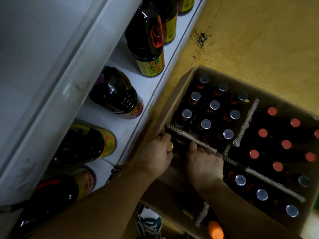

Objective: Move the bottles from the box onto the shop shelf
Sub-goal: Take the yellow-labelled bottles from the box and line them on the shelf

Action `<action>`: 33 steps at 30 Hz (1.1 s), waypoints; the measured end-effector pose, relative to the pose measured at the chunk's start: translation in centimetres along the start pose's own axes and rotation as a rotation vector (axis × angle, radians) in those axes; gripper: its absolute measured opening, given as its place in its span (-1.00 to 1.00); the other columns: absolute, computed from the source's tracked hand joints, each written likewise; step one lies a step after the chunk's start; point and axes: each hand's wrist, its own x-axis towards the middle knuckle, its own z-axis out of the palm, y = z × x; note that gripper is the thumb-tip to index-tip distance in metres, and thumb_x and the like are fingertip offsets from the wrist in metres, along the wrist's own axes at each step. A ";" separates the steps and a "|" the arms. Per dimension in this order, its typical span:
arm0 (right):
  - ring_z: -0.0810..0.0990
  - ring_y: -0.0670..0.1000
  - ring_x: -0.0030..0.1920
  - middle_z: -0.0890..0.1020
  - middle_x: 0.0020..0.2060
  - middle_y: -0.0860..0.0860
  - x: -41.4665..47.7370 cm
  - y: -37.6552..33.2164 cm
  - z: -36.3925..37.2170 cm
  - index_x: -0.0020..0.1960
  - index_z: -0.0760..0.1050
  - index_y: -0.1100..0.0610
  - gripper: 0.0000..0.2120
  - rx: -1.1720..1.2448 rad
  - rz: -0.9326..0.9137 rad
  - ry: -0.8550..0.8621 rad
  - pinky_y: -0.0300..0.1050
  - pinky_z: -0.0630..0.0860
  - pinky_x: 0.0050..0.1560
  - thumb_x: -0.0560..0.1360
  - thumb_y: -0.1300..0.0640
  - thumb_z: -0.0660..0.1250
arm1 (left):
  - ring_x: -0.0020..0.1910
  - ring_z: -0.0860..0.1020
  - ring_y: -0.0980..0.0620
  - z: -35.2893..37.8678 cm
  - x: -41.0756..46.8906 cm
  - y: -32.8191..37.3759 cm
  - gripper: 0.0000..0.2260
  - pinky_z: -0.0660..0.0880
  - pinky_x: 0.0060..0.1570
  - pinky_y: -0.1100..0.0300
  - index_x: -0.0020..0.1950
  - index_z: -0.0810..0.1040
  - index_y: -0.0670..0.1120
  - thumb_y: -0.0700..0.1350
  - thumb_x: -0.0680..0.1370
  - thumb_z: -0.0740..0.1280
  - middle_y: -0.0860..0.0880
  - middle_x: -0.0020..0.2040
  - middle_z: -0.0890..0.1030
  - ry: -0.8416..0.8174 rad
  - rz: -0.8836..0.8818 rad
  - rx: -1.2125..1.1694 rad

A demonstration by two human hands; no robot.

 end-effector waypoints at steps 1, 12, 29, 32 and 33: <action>0.64 0.07 0.17 0.66 0.11 -0.03 -0.2 0.1 0.1 0.33 0.36 0.02 -0.76 0.018 0.002 0.019 0.02 0.47 0.12 0.68 0.05 0.11 | 0.11 0.61 -0.10 -0.1 -0.1 -0.1 -0.71 0.37 -0.11 0.16 0.30 0.42 0.01 -0.02 0.61 0.36 -0.04 0.15 0.60 0.006 0.004 -0.013; 0.62 0.14 -0.37 0.60 -0.40 0.02 -2.9 1.2 -2.1 -0.14 0.51 0.08 -0.77 0.140 0.012 0.228 0.00 0.52 -0.33 0.39 0.05 0.55 | 0.04 0.59 -0.06 -2.9 -1.4 1.2 -0.76 0.56 -0.05 0.03 0.20 0.43 0.06 -0.01 0.58 0.39 0.01 0.07 0.59 0.043 0.048 -0.050; 0.66 0.12 -0.27 0.64 -0.31 0.01 -7.4 2.8 -10.5 -0.03 0.53 0.05 -0.73 0.208 -0.016 0.163 0.00 0.47 -0.21 0.40 -0.04 0.52 | -0.03 0.63 -0.12 -9.1 -6.0 5.5 -0.79 0.46 -0.16 0.11 0.13 0.47 0.04 0.03 0.55 0.39 0.03 0.00 0.65 0.199 0.078 0.037; 0.67 0.12 -0.22 0.65 -0.25 0.02 -8.7 3.1 -12.3 0.02 0.52 0.05 -0.76 0.187 -0.022 0.174 0.03 0.47 -0.15 0.47 -0.05 0.45 | -0.05 0.62 -0.12 -10.2 -7.1 6.4 -0.80 0.43 -0.19 0.11 0.11 0.46 0.04 0.03 0.55 0.39 0.03 -0.02 0.64 0.209 0.069 0.029; 0.67 0.11 -0.15 0.66 -0.20 0.01 -9.2 3.2 -12.8 0.06 0.50 0.04 -0.78 0.207 -0.032 0.186 0.04 0.46 -0.10 0.52 -0.06 0.39 | -0.05 0.62 -0.12 -10.6 -7.4 6.7 -0.80 0.43 -0.19 0.11 0.10 0.45 0.05 0.03 0.54 0.39 0.03 -0.02 0.64 0.213 0.061 0.026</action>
